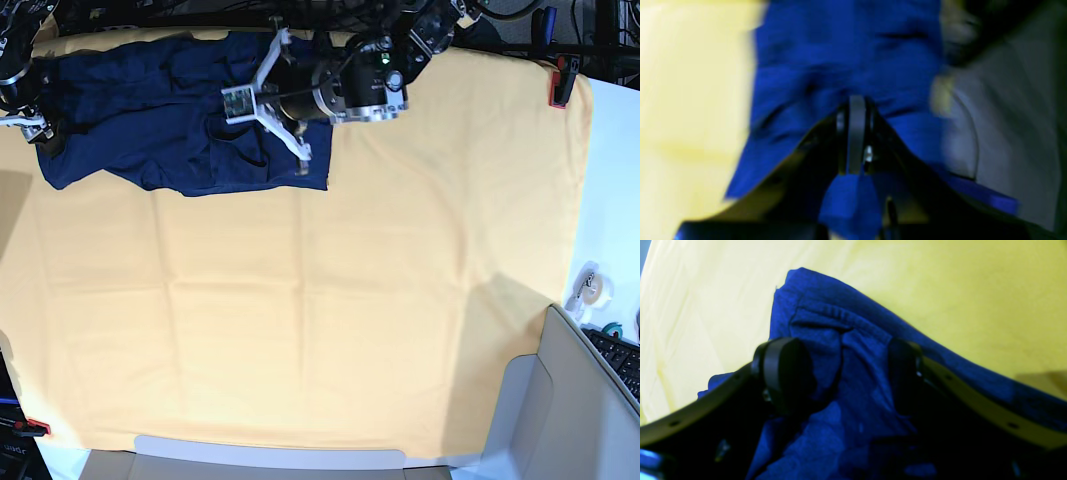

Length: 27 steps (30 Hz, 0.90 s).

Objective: Fold the T-shirt properly

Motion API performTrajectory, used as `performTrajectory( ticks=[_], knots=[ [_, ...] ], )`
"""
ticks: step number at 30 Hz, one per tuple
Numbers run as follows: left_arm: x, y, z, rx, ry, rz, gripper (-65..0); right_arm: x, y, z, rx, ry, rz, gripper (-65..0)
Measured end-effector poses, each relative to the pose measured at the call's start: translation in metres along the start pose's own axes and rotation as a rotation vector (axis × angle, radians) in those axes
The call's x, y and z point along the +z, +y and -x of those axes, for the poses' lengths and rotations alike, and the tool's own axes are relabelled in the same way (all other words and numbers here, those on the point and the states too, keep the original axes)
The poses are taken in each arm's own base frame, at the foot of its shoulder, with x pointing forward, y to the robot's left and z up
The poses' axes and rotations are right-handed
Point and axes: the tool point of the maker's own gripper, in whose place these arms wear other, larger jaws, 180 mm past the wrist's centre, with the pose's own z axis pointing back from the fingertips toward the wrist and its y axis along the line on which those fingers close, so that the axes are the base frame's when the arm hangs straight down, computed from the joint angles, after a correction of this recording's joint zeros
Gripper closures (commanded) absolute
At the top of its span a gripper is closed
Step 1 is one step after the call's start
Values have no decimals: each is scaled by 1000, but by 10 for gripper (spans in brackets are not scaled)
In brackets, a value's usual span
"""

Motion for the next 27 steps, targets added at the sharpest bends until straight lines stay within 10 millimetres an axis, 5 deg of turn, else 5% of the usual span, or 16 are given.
performTrajectory(
  ticks=[5,12,18,27],
  knots=[
    [9,36,27,72,65,-99,-1,-1,1,1,-3,-1,-2,-402],
    [-9,29,46,130,89,-53,-1,-1,1,1,-3,1,-3,-402],
    [-28,3,63,151,123,35,-1,0,1,0,-2,1,-2,-402],
    [-31,-41,31,66,50,133,-1,-1,1,0,-4,0,-5,-402]
  ],
)
